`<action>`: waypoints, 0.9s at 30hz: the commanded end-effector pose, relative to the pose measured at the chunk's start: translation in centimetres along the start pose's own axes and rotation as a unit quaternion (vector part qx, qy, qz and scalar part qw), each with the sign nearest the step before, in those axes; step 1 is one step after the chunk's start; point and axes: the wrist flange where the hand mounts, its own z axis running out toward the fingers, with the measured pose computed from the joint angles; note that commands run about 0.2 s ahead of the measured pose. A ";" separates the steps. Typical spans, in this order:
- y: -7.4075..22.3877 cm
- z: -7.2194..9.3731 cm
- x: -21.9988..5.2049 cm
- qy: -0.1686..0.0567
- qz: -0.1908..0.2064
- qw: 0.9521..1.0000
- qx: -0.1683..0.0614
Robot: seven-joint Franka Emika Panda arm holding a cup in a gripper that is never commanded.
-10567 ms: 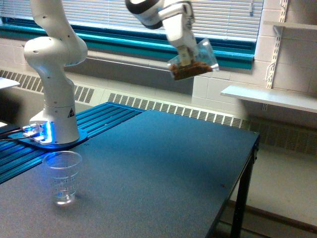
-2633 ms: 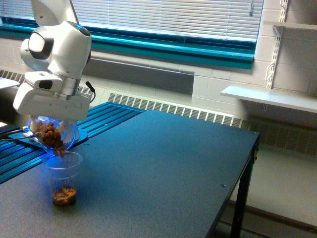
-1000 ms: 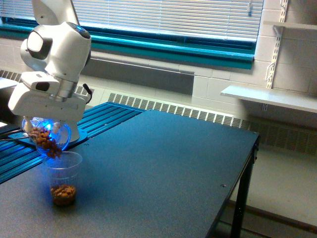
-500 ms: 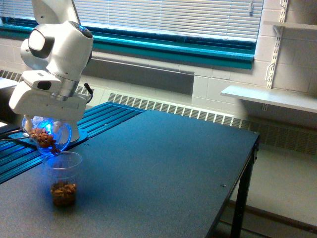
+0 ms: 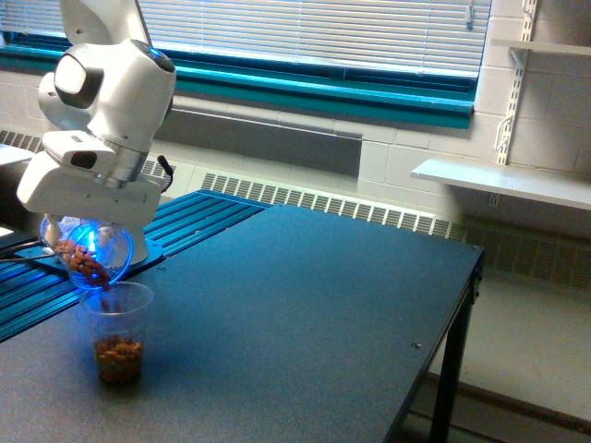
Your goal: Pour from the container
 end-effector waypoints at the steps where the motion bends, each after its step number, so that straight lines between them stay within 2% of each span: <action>1: -0.6 -0.5 0.3 0.002 -0.013 1.000 -0.003; 27: -1.0 -0.5 0.9 -0.001 -0.022 1.000 -0.010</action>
